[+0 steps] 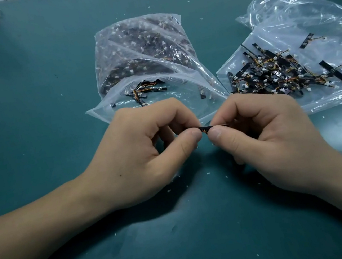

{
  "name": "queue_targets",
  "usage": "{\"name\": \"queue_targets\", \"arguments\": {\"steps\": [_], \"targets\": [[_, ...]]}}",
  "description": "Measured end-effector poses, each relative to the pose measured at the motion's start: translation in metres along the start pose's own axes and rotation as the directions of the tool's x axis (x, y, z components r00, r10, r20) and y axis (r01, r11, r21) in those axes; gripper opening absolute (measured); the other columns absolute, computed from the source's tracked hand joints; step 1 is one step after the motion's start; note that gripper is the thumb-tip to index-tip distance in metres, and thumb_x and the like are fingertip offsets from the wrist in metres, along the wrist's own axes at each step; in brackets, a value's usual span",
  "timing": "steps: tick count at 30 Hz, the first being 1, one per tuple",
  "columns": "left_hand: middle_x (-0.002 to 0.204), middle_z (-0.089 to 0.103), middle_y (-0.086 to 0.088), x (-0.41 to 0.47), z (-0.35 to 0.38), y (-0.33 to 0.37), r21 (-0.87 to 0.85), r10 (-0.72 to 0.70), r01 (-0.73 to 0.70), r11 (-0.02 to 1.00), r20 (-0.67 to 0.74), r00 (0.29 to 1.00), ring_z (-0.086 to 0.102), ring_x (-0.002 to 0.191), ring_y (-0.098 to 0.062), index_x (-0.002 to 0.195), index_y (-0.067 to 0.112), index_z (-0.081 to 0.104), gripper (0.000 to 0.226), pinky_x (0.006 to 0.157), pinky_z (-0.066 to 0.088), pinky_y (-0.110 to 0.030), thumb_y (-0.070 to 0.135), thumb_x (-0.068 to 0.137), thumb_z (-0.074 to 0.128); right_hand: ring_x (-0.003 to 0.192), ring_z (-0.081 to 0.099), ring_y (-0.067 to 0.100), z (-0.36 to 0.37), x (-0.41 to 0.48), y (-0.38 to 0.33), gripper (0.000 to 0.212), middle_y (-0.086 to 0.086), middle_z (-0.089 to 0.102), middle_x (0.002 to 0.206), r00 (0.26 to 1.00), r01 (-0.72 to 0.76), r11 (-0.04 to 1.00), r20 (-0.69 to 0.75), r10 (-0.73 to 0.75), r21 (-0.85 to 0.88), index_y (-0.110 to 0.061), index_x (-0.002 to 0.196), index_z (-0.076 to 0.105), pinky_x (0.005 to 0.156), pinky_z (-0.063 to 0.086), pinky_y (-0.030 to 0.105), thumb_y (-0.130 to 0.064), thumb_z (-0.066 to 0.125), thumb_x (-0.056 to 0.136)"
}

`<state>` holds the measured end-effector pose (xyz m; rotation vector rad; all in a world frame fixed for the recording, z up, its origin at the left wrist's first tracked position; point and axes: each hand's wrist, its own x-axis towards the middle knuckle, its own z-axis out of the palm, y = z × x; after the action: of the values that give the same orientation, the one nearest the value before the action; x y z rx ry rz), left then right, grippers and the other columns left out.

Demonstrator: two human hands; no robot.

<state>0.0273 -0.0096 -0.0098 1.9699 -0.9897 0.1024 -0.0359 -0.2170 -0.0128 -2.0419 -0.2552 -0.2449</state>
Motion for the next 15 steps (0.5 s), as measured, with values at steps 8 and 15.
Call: {"name": "queue_targets", "arguments": {"steps": [8,15], "targets": [[0.072,0.069,0.007,0.0004,-0.0014,-0.0003,-0.032,-0.005,0.006,0.999,0.031,1.000,0.065,0.064,-0.017,0.092,0.017,0.068,0.004,0.058,0.050,-0.028,0.019,0.093,0.066,0.048,0.053,0.026,-0.0011,0.0004,0.0009,0.013,0.008,0.059,0.060,1.000,-0.004,1.000,0.029,0.004,0.000,-0.023,0.080,0.068,0.047,0.042,0.044,-0.026,0.069,0.092],[0.070,0.068,0.009,0.0036,-0.0011,-0.0027,-0.024,-0.045,0.045,0.999,0.021,0.999,0.064,0.061,-0.016,0.091,0.018,0.067,0.006,0.056,0.046,-0.018,0.018,0.095,0.064,0.046,0.056,0.016,0.0026,0.0015,0.0012,0.008,-0.011,0.065,0.063,1.000,-0.020,0.999,-0.019,0.020,-0.039,-0.026,0.081,0.072,0.045,0.045,0.026,-0.028,0.075,0.088]]}}
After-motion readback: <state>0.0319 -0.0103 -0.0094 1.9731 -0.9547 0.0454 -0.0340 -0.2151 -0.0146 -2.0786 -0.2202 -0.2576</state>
